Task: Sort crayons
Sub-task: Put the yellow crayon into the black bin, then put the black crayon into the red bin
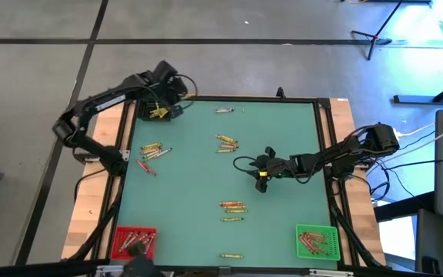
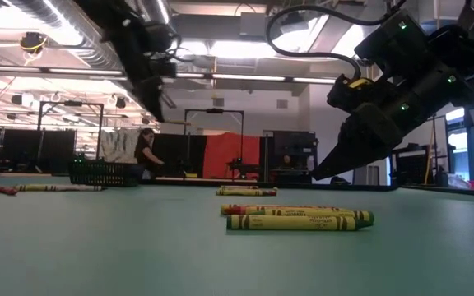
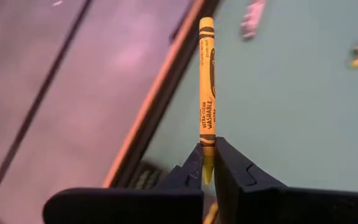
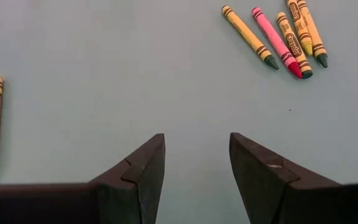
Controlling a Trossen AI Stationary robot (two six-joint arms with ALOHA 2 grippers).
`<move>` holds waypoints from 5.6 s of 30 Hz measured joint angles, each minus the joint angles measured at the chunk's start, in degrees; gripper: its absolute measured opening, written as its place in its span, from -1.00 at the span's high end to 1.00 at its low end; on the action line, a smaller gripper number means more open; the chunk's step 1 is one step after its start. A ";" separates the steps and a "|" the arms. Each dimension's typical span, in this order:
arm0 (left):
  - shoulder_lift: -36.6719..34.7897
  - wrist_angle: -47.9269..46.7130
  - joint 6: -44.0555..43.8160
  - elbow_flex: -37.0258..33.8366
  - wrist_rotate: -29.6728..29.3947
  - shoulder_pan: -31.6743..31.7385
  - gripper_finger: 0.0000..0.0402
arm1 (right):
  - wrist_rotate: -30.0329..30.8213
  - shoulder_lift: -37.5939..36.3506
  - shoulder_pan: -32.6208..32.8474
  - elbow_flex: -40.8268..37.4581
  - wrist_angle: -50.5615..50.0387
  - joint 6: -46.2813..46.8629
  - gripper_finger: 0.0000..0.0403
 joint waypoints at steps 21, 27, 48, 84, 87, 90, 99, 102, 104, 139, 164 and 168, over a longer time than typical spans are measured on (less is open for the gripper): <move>-4.13 -7.86 -6.17 -2.97 -7.91 13.44 1.00 | 1.42 0.00 -0.01 0.00 -0.02 -0.26 0.13; -4.13 -3.50 -4.82 -8.99 -8.13 14.68 1.00 | 1.38 0.00 -0.01 0.00 -0.02 -0.26 0.12; 0.01 -1.81 -0.13 -11.50 -7.58 15.98 1.00 | 1.44 0.00 0.00 0.00 0.00 -0.31 0.12; 1.38 -5.28 -0.75 0.09 -1.51 10.30 0.44 | 1.49 0.00 0.01 0.00 0.00 -0.31 0.13; 1.38 -5.14 -0.73 1.54 1.75 6.99 0.44 | 1.49 0.00 -0.01 0.00 -0.01 -0.31 0.12; 1.38 -4.98 -0.62 1.74 3.93 3.30 0.44 | 1.49 0.00 0.00 0.02 0.00 -0.32 0.13; 1.42 -0.38 -2.18 1.74 5.29 -6.85 0.44 | 1.51 0.00 0.00 0.02 0.00 -0.32 0.12; 2.00 3.51 -3.72 1.74 8.06 -9.43 0.44 | 1.51 0.00 -0.01 0.02 0.02 -0.32 0.13; 2.88 6.20 -4.77 1.74 10.29 -10.73 0.44 | 1.51 0.00 -0.01 0.02 0.02 -0.33 0.12; 29.60 27.31 1.09 1.72 15.30 -17.97 0.44 | 1.53 0.00 -0.01 0.02 0.33 -0.33 0.12; 32.39 32.07 -7.43 6.09 14.79 -5.02 0.44 | 3.56 0.20 0.01 0.02 0.89 -0.56 0.12; 34.82 32.40 -6.59 7.11 14.73 -5.18 0.44 | 4.11 0.46 -0.01 0.02 0.96 -0.68 0.12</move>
